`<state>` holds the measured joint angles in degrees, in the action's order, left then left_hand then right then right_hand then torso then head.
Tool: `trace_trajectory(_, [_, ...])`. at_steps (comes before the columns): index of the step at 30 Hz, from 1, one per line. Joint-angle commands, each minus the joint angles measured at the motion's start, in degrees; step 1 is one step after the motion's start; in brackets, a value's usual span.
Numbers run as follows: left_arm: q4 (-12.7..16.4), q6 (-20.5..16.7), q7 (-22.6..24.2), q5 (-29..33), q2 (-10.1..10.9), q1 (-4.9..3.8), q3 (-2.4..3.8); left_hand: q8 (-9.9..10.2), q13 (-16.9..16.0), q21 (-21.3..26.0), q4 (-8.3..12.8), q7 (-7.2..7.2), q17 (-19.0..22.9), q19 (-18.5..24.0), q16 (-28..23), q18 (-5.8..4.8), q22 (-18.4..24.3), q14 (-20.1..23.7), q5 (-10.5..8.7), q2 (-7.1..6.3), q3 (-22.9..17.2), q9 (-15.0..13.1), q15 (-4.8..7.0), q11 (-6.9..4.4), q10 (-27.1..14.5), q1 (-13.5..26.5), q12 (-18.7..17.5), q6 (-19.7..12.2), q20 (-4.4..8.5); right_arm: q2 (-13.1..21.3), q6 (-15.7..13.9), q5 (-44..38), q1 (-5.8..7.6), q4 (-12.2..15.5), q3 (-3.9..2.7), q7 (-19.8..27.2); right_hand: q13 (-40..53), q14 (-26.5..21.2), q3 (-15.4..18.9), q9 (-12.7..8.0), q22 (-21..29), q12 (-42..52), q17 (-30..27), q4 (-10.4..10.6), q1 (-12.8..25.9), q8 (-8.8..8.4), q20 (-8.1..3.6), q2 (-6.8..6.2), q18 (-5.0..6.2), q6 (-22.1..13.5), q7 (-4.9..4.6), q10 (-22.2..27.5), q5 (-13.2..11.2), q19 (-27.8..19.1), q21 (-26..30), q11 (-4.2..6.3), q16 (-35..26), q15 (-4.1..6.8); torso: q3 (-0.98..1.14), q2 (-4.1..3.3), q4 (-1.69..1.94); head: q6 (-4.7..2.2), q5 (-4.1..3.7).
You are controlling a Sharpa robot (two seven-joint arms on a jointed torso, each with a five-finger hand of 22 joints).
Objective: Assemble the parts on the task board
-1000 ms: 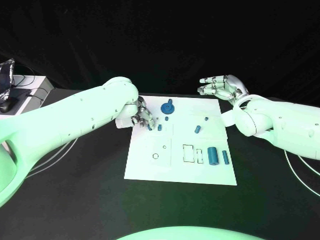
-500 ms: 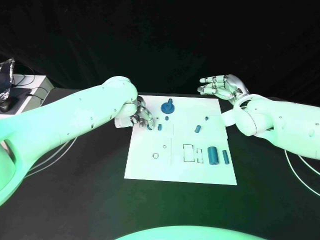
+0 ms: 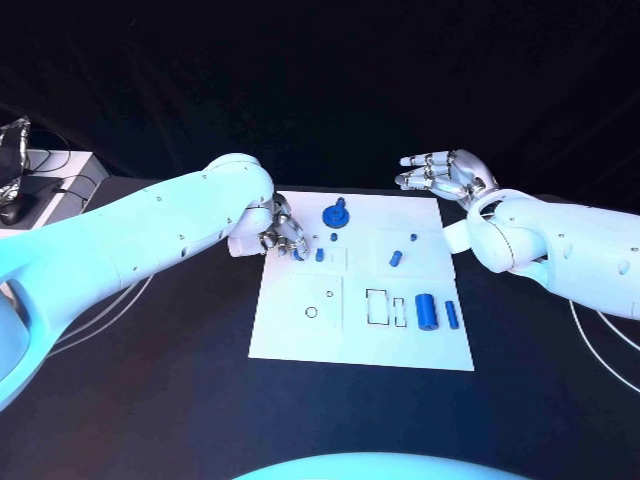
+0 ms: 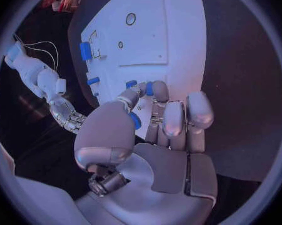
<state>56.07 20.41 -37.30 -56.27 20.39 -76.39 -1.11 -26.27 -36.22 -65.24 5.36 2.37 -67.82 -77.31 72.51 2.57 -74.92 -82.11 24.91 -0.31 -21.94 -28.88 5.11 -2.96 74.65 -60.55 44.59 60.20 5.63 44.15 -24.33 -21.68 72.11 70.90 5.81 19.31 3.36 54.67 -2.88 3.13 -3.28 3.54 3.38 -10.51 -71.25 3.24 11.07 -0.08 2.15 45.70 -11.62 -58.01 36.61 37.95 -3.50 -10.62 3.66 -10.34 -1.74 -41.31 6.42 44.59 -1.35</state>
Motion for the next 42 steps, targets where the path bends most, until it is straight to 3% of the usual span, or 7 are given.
trace_trajectory(1, [-0.16, 1.32, -0.77, -0.55, 0.01, 0.76, -0.46, -0.32, -0.05, -0.27, 3.34, -1.79, -0.05, 0.04, 0.24, -0.36, -6.71, -0.4, 0.1, 2.11, -4.25, -0.03, 0.14, -0.43, -0.19, -1.29, -0.29, 2.01, 0.44, -0.02, 0.92, -0.47, 0.0, 0.07, -0.02, 0.55, -0.07, -0.17, 0.05, 0.04, 0.07, -0.18, -0.07, -0.24, 0.42, -0.17, 0.04, -0.12, -1.01, 0.26, -1.52, -0.34, 0.21, -0.35, 0.23, 0.13, -0.36, 0.06, 0.02, -0.03, 0.0, -0.03, -0.01])
trace_trajectory(15, [-0.48, 1.93, -1.34, 0.18, -0.78, 0.76, -0.47, -0.59, -0.23, 0.14, 3.45, -1.98, -0.24, 0.26, 0.29, -0.17, -6.54, -0.47, 0.63, 1.43, -3.45, -0.16, 0.07, -0.44, -0.2, -1.04, -0.04, 2.04, 0.07, 0.02, 0.87, -0.62, 0.0, 0.21, -0.02, 0.51, -0.07, -0.17, 0.05, 0.04, 0.07, -0.18, -0.07, -0.24, 0.42, -0.17, 0.04, -0.12, -1.01, 0.26, -1.52, -0.34, 0.21, -0.35, 0.23, 0.13, -0.36, 0.06, 0.01, -0.03, 0.0, 0.09, -0.09])
trace_trajectory(17, [-0.54, 2.09, -1.41, 0.32, -0.92, 0.76, -0.47, -0.66, -0.53, -0.17, 2.81, -2.09, -0.64, 0.06, 0.58, -0.07, -6.65, -0.51, 1.2, 0.62, -3.47, -0.11, 0.1, -0.49, -0.04, -0.86, -0.07, 2.3, -0.07, 0.02, 0.87, -0.63, 0.0, 0.23, -0.02, 0.5, -0.07, -0.17, 0.05, 0.04, 0.07, -0.18, -0.07, -0.24, 0.42, -0.17, 0.04, -0.12, -1.01, 0.26, -1.52, -0.34, 0.21, -0.35, 0.23, 0.13, -0.36, 0.06, 0.02, -0.02, -0.01, 0.13, -0.1])
trace_trajectory(22, [-0.58, 1.83, -1.4, 0.46, -1.16, 0.77, -0.48, -0.74, -0.89, -0.31, 1.47, -2.38, -0.83, 0.01, 0.66, -0.12, -6.69, -0.58, 1.11, 0.48, -2.11, -0.09, 0.08, -0.61, 0.12, -0.74, -0.14, 2.45, -0.08, 0.01, 0.86, -0.65, 0.0, 0.25, -0.02, 0.49, -0.07, -0.17, 0.05, 0.04, 0.07, -0.18, -0.07, -0.24, 0.42, -0.17, 0.04, -0.12, -1.01, 0.26, -1.52, -0.34, 0.21, -0.35, 0.23, 0.13, -0.36, 0.06, -0.02, -0.01, -0.01, 0.13, -0.14])
trace_trajectory(31, [-0.54, 0.45, -1.12, 0.48, -1.21, 0.77, -0.48, -0.47, -1.57, -0.56, -2.21, -2.87, -0.99, -0.2, 0.76, -0.26, -6.74, -0.66, 0.64, 1.51, 6.08, 0.37, 0.27, -0.73, 0.3, -1.61, -0.19, 2.93, 0.09, 0.06, 0.86, -0.68, 0.01, 0.3, -0.02, 0.47, -0.06, -0.17, 0.03, 0.04, 0.07, -0.17, -0.07, -0.36, 0.38, -0.16, 0.05, -0.1, -1.02, 0.32, -1.5, -0.38, 0.25, -0.42, 0.22, 0.14, -0.36, 0.05, -0.02, -0.04, -0.01, 0.13, -0.28])
trace_trajectory(37, [-0.42, -0.31, -0.97, 0.32, -1.17, 0.77, -0.48, -0.42, -1.73, -0.59, -4.07, -2.9, -0.96, -0.21, 0.71, -0.27, -6.75, -0.62, 0.18, 1.34, 9.82, 0.53, 0.24, -0.76, 0.33, -1.26, -0.21, 3.21, 0.13, 0.07, 0.88, -0.68, 0.01, 0.31, -0.02, 0.47, -0.06, -0.17, 0.03, 0.04, 0.07, -0.17, -0.07, -0.36, 0.38, -0.16, 0.05, -0.1, -1.02, 0.32, -1.5, -0.38, 0.25, -0.42, 0.22, 0.14, -0.36, 0.05, 0.0, 0.01, 0.0, 0.11, -0.28])
trace_trajectory(42, [-0.37, -0.6, -0.92, 0.24, -1.09, 0.78, -0.48, -0.1, -1.85, -0.55, -6.66, -2.99, -0.92, -0.24, 0.71, -0.26, -6.74, -0.61, 0.07, 1.92, 17.35, 0.91, 0.29, -0.8, 0.26, -2.56, -0.16, 3.53, 0.18, 0.1, 0.88, -0.69, 0.01, 0.31, -0.02, 0.48, -0.06, -0.17, 0.03, 0.04, 0.07, -0.17, -0.07, -0.36, 0.38, -0.16, 0.05, -0.1, -1.02, 0.32, -1.5, -0.38, 0.25, -0.42, 0.22, 0.14, -0.36, 0.05, -0.01, 0.0, 0.0, 0.1, -0.29])
